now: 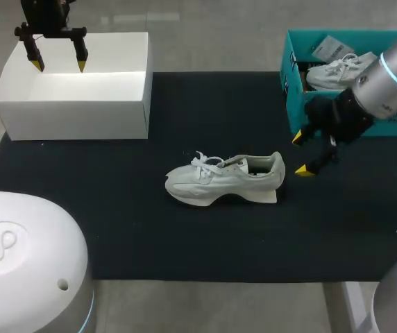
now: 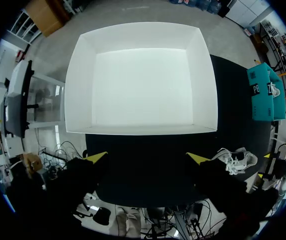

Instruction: Take the shoe out of the shoebox, open the shoe tongue, remove and reinsert the insole, then place the shoe into the shoebox

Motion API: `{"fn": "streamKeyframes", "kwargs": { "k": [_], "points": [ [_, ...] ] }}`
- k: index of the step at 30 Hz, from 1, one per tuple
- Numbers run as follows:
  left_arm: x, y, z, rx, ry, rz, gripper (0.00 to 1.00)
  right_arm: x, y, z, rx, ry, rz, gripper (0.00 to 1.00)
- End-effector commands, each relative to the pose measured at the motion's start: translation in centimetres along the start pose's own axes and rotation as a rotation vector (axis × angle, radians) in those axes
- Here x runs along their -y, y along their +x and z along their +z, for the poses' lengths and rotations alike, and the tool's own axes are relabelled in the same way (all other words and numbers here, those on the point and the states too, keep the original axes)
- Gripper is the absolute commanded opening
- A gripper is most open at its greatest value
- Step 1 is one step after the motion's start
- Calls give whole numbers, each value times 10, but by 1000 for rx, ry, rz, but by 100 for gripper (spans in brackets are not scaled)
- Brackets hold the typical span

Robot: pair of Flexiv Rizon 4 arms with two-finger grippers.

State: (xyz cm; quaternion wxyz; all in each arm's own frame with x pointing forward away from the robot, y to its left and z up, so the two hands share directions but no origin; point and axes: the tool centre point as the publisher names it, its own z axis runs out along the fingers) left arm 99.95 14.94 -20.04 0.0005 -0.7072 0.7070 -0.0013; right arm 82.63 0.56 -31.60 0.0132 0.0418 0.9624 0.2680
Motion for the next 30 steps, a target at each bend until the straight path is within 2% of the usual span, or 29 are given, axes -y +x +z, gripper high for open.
{"fn": "streamKeyframes", "kwargs": {
  "k": [1,10,17,24,30],
  "points": [
    [0,0,0,1,-1,0,100,12,7,14,1,-17,23,100],
    [0,0,0,1,-1,0,100,14,8,24,26,-59,51,100],
    [0,0,0,1,-1,0,100,8,11,34,19,-70,44,100],
    [0,0,0,1,-1,0,100,17,13,48,86,-108,65,100],
    [0,0,0,1,-1,0,100,27,1,59,94,-140,61,100]
  ]
}}
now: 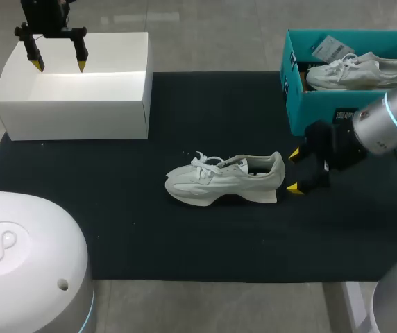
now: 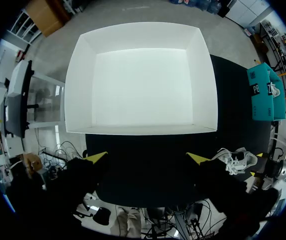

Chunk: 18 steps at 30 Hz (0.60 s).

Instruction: Take the shoe out of the shoebox, open the shoe tongue, remove and reinsert the insole, then place the shoe into the shoebox

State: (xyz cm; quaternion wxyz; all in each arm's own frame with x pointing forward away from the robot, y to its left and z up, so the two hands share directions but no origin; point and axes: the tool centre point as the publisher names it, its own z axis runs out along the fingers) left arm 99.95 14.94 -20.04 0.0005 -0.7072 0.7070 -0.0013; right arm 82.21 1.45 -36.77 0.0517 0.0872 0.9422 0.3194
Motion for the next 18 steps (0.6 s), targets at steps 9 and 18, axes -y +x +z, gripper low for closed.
{"fn": "streamKeyframes", "kwargs": {
  "k": [9,18],
  "points": [
    [0,0,0,1,-1,0,100,14,-20,34,-58,-56,-14,100],
    [0,0,0,1,-1,0,100,11,-23,49,-78,-78,-12,100]
  ]
}}
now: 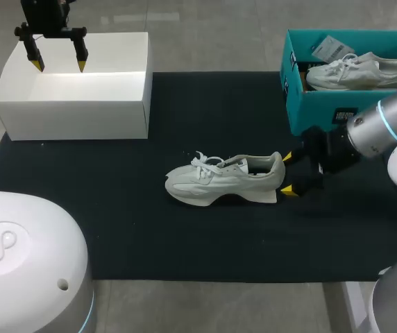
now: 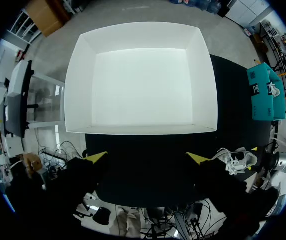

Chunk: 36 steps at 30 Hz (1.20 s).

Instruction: Take the shoe out of the shoebox, open the shoe tongue, remove and reinsert the insole, then place the shoe into the shoebox

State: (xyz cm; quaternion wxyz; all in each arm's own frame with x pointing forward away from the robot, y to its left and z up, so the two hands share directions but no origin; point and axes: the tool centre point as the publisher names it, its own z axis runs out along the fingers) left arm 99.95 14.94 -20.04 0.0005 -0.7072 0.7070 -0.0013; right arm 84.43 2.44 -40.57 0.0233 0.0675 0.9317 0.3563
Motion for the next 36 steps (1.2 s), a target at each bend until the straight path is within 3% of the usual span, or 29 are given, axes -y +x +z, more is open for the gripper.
{"fn": "streamKeyframes", "kwargs": {
  "k": [1,36],
  "points": [
    [0,0,0,1,-1,0,100,-1,-6,10,-7,-8,2,100],
    [0,0,0,1,-1,0,100,-16,-6,63,-93,-77,-33,100]
  ]
}}
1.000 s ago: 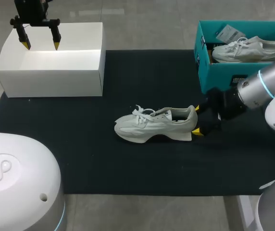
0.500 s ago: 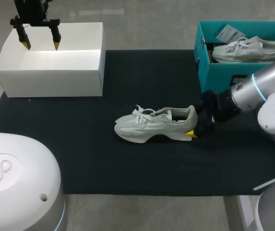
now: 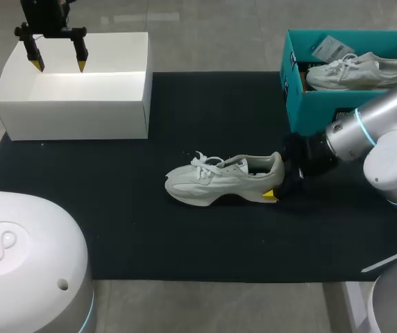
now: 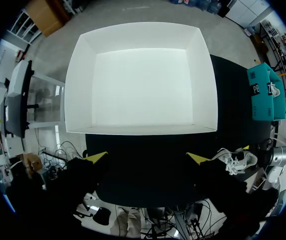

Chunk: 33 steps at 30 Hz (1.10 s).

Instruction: Take the shoe out of the shoebox, open the shoe tongue, remove and reinsert the insole, then place the shoe into the shoebox

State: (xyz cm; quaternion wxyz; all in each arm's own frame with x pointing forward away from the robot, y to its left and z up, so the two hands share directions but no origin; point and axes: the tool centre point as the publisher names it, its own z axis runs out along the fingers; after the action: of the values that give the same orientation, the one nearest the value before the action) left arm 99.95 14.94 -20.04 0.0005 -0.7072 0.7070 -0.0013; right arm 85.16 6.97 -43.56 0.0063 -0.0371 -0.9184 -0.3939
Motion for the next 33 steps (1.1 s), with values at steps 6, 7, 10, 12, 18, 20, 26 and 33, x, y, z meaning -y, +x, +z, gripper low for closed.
{"fn": "streamKeyframes", "kwargs": {
  "k": [6,7,10,12,18,20,26,33],
  "points": [
    [0,0,0,1,-1,0,100,-1,-5,12,-31,-5,-3,0],
    [0,0,0,1,-1,0,100,-1,-5,12,-31,-5,-3,0],
    [0,0,0,1,-1,0,100,-1,-5,12,-31,-5,-3,0],
    [0,0,0,1,-1,0,100,-1,-5,12,-31,-5,-3,0],
    [0,0,0,1,-1,0,100,-1,-5,12,-31,-5,-3,0],
    [0,0,0,1,-1,0,100,-1,-5,12,-31,-5,-3,0],
    [0,0,0,1,-1,0,100,-1,-5,12,-31,-5,-3,0],
    [0,0,0,1,-1,0,100,-1,-5,12,-31,-5,-3,0]
  ]
}}
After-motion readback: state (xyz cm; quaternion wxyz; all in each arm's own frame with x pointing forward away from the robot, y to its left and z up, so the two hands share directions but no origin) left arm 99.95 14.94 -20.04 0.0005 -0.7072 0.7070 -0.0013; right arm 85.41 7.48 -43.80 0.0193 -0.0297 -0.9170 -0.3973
